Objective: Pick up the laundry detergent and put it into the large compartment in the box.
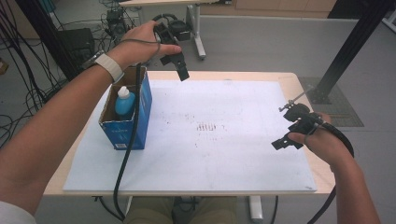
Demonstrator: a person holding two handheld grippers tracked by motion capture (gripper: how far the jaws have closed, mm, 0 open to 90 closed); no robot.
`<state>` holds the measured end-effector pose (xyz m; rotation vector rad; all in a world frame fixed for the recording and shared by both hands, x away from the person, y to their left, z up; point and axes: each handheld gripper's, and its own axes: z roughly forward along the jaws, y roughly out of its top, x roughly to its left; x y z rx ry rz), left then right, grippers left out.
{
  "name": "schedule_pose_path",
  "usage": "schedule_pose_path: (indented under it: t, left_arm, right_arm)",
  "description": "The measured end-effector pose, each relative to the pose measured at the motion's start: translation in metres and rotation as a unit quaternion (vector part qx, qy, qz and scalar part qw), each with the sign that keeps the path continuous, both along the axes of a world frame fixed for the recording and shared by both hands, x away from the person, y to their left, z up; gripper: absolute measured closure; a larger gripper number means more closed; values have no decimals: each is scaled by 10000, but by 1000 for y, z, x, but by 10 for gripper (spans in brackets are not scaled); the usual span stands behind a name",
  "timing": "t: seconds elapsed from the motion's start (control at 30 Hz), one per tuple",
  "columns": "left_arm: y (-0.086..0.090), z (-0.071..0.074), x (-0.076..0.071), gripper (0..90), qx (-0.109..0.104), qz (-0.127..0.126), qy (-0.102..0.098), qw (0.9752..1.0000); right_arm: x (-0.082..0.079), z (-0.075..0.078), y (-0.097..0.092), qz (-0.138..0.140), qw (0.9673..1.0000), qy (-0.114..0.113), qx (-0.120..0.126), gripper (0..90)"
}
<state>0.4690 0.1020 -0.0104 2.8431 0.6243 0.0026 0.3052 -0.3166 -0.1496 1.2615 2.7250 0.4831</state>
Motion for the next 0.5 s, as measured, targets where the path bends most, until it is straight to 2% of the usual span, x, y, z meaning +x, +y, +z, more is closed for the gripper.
schedule_pose_path:
  t: [0.07,0.5]
  left_arm:
    - [-6,-3,-1,66,71,-87,-9,9999]
    - [-30,-22,0,69,199,-485,-12,9986]
  right_arm:
    - [-1,0,-1,-23,10000,-11,11,91]
    - [-1,-2,0,-31,10000,-14,50,91]
